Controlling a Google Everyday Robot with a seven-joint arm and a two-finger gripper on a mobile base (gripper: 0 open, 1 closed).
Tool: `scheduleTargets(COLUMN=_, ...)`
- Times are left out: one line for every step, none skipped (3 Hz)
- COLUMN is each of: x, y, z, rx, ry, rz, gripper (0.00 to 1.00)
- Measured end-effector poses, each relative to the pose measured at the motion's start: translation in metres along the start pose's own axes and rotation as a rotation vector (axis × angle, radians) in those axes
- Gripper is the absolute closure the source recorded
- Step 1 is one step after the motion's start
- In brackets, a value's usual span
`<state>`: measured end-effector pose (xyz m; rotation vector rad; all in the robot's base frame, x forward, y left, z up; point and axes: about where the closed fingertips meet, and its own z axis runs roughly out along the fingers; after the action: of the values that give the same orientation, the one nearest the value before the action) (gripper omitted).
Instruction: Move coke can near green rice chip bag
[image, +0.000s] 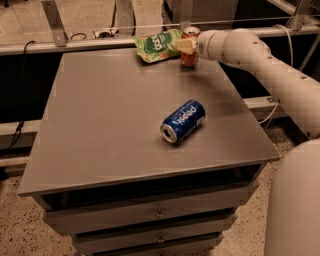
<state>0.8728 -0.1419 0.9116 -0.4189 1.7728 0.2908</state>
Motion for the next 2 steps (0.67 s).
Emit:
scheduleTargets(x=0.0051, y=0.0018, z=0.0024, rx=-0.004, ry=0.010, rz=0.010, gripper=0.00)
scheduleTargets(x=0.0055, y=0.0020, z=0.0022, rx=-0.006, ry=0.012, rz=0.011, gripper=0.00)
